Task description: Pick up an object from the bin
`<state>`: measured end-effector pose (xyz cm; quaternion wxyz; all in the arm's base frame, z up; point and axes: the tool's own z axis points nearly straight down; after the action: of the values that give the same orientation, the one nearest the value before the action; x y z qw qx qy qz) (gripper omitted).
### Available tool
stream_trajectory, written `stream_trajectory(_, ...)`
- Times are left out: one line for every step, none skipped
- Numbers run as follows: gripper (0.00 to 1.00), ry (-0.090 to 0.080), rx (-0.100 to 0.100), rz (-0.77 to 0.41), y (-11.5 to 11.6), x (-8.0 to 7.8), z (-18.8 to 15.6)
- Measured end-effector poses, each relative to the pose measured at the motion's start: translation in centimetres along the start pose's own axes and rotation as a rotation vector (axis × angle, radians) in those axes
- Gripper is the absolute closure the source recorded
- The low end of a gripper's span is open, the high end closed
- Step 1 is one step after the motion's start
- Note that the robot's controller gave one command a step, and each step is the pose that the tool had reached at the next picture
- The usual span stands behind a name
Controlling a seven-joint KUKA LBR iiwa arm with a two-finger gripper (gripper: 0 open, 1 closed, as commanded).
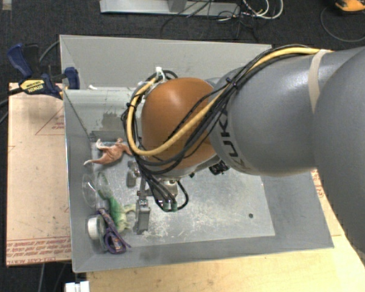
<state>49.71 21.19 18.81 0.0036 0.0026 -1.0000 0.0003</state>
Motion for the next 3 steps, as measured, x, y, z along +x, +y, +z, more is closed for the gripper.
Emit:
stream_trajectory(0.00,-0.007,-0.002,0.005,-0.2,-0.2,-0.5)
stream_trajectory(0.00,-0.005,-0.003,0.086,0.4,-0.7,10.7)
stream_trajectory(0.00,-0.010,-0.006,0.462,0.0,1.1,3.9)
